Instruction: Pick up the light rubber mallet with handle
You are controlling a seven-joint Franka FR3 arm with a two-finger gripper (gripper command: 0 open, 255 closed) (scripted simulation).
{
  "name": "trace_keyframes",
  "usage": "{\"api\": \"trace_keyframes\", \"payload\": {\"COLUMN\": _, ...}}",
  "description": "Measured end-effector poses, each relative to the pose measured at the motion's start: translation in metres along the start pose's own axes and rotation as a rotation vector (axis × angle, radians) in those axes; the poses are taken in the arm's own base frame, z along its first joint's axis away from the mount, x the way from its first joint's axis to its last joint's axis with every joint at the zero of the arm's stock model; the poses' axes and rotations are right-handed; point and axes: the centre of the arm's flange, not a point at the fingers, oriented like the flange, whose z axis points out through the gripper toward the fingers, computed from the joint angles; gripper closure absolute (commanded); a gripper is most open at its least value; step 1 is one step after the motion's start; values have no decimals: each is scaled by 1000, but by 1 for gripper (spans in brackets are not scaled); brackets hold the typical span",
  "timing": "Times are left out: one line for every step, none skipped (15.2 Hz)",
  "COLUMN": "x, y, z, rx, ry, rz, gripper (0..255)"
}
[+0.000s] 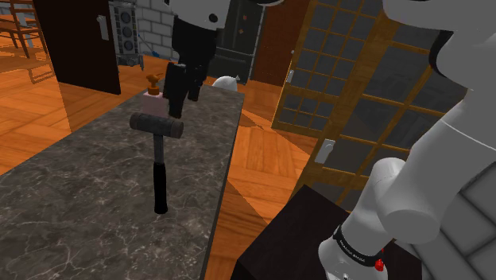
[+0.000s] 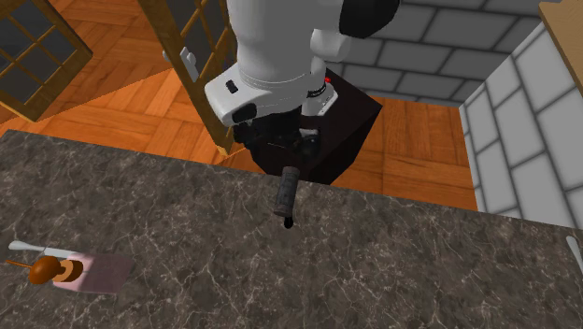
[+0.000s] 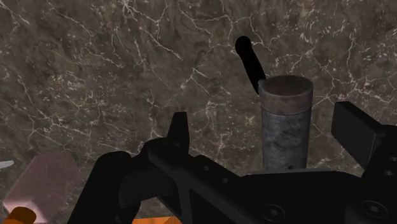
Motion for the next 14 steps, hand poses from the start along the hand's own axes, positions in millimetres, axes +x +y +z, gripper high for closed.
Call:
{"api": "trace_keyframes", "payload": {"x": 8, "y": -9, "z": 1, "rx": 5, "ry": 0, "rz": -20, "gripper": 0}}
{"api": "trace_keyframes", "payload": {"x": 16, "y": -18, "z": 4, "rx": 9, "ry": 0, "rz": -36, "gripper": 0}}
{"api": "trace_keyframes", "payload": {"x": 18, "y": -22, "z": 8, "rx": 12, "ry": 0, "rz": -45, "gripper": 0}}
{"api": "trace_keyframes", "payload": {"x": 19, "y": -24, "z": 11, "rx": 13, "ry": 0, "rz": -49, "gripper": 0}}
{"api": "trace_keyframes", "payload": {"x": 19, "y": -26, "z": 15, "rx": 13, "ry": 0, "rz": -51, "gripper": 0}}
{"api": "trace_keyframes", "payload": {"x": 19, "y": -26, "z": 20, "rx": 14, "ry": 0, "rz": -52, "gripper": 0}}
{"api": "trace_keyframes", "payload": {"x": 19, "y": -26, "z": 25, "rx": 14, "ry": 0, "rz": -52, "gripper": 0}}
{"api": "trace_keyframes", "payload": {"x": 18, "y": -26, "z": 31, "rx": 14, "ry": 0, "rz": -53, "gripper": 0}}
{"api": "trace_keyframes", "payload": {"x": 17, "y": -26, "z": 35, "rx": 14, "ry": 0, "rz": -53, "gripper": 0}}
{"api": "trace_keyframes", "payload": {"x": 17, "y": -26, "z": 39, "rx": 14, "ry": 0, "rz": -53, "gripper": 0}}
{"api": "trace_keyframes", "payload": {"x": 17, "y": -26, "z": 42, "rx": 14, "ry": 0, "rz": -53, "gripper": 255}}
{"api": "trace_keyframes", "payload": {"x": 16, "y": -26, "z": 44, "rx": 14, "ry": 0, "rz": -53, "gripper": 255}}
{"api": "trace_keyframes", "payload": {"x": 16, "y": -26, "z": 44, "rx": 14, "ry": 1, "rz": -53, "gripper": 255}}
{"api": "trace_keyframes", "payload": {"x": 16, "y": -26, "z": 44, "rx": 14, "ry": 2, "rz": -53, "gripper": 255}}
